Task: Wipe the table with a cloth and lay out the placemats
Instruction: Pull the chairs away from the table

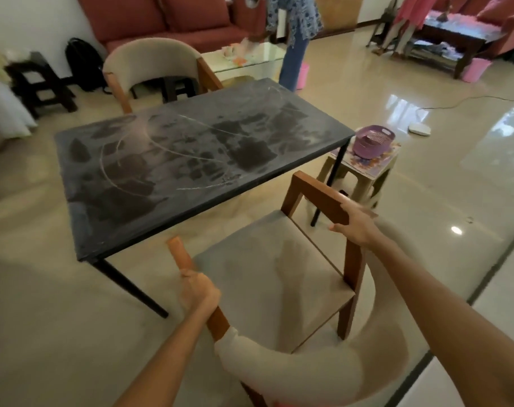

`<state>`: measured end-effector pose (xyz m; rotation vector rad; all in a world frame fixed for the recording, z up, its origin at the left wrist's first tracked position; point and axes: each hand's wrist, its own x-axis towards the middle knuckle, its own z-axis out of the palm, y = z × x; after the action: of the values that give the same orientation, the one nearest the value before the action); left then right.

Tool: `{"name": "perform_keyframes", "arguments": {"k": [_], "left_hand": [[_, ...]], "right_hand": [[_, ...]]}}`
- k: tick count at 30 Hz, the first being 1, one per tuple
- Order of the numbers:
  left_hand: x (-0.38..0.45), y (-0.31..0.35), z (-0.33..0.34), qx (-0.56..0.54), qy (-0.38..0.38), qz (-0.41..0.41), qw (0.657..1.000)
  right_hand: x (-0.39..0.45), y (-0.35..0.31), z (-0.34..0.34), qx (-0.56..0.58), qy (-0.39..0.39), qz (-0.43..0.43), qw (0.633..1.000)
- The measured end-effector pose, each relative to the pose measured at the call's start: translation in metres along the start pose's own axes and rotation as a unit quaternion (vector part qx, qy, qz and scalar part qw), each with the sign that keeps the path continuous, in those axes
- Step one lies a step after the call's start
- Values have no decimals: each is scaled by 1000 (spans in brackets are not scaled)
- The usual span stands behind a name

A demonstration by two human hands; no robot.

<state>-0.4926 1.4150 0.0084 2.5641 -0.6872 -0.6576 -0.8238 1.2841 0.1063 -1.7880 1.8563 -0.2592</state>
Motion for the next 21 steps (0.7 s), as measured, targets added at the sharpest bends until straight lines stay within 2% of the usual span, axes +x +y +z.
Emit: {"name": "perform_keyframes", "arguments": {"k": [3, 7, 12, 17, 21], "left_hand": [[-8, 4, 1, 54, 5, 2, 999], [-19, 4, 10, 69, 8, -65, 995], [-32, 11, 7, 111, -19, -98, 989], [-32, 6, 10, 168, 23, -72, 983], [-34, 3, 9, 165, 37, -71, 983]], "right_hand": [[37, 10, 1, -108, 10, -20, 994], [84, 29, -7, -210, -19, -12, 978], [117, 47, -11, -238, -84, 18, 968], [138, 58, -6, -261, -68, 20, 963], [146, 70, 3, -274, -30, -13, 961]]}}
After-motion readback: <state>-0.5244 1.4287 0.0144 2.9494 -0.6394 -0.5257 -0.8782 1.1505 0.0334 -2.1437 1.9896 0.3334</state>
